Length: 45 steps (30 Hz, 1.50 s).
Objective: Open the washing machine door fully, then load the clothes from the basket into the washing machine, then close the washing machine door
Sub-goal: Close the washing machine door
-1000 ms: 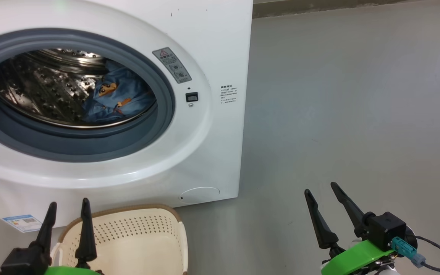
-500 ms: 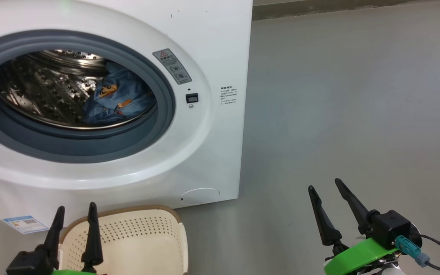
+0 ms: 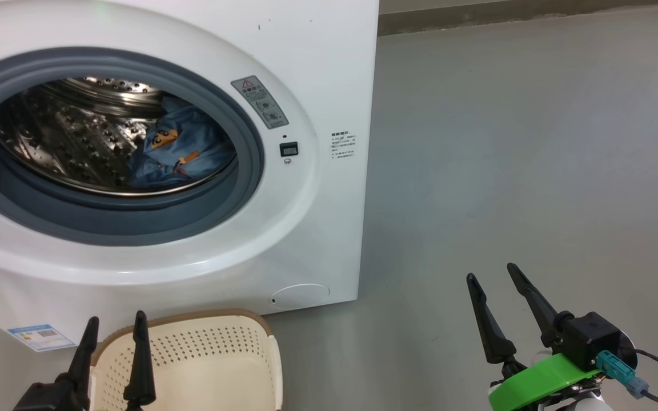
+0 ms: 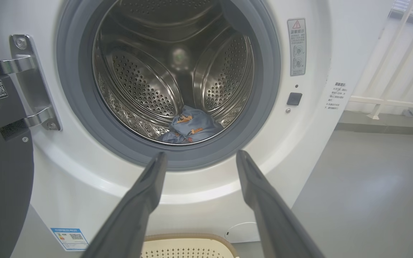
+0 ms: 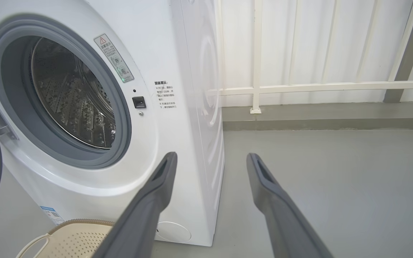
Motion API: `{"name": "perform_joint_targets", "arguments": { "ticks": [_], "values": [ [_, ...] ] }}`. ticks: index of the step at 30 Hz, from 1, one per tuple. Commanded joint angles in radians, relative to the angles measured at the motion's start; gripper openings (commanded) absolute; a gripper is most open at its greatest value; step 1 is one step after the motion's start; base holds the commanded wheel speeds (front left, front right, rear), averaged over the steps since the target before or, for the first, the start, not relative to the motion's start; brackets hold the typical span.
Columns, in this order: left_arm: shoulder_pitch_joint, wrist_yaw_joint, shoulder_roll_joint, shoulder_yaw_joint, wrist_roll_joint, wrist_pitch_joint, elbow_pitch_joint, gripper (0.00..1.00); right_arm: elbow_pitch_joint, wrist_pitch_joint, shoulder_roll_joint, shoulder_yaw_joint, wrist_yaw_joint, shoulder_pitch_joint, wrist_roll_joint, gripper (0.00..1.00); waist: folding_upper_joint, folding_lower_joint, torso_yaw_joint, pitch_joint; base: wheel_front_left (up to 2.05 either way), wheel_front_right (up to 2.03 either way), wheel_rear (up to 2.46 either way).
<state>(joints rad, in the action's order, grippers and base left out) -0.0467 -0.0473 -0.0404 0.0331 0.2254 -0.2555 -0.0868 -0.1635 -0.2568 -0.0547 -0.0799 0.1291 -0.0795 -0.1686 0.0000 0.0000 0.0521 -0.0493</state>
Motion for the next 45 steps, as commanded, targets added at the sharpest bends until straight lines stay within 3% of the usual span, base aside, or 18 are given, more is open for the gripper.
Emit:
{"name": "perform_joint_targets", "arguments": {
  "ticks": [1,8,14,33,45],
  "values": [
    [0.005,0.003,-0.010,0.030,-0.005,-0.006,0.026,1.00,0.026,-0.005,0.004,-0.018,0.002,-0.004,0.006,1.00,0.0000,0.0000,0.000,0.001,0.00,0.00,0.00],
    [-0.004,0.000,-0.010,0.024,0.025,-0.006,0.031,1.00,0.023,-0.005,0.004,-0.016,0.002,0.003,0.002,1.00,0.0000,0.0000,0.004,0.019,0.00,0.00,0.00],
    [-0.015,0.025,-0.010,0.013,0.013,-0.006,0.021,1.00,0.020,-0.005,0.004,-0.018,0.002,0.012,-0.002,1.00,0.0000,0.0000,0.002,0.041,0.00,0.00,0.00],
    [-0.014,0.023,-0.010,0.018,0.003,-0.006,0.012,1.00,0.027,-0.005,0.004,-0.017,0.002,0.018,-0.006,1.00,0.0000,0.0000,-0.004,0.046,-0.01,0.01,0.00],
    [-0.004,0.030,-0.010,0.018,-0.006,-0.006,0.005,1.00,0.026,-0.005,0.004,-0.016,0.002,0.015,-0.008,1.00,0.0000,0.0000,0.001,0.039,-0.95,0.95,0.00]
  ]
}}
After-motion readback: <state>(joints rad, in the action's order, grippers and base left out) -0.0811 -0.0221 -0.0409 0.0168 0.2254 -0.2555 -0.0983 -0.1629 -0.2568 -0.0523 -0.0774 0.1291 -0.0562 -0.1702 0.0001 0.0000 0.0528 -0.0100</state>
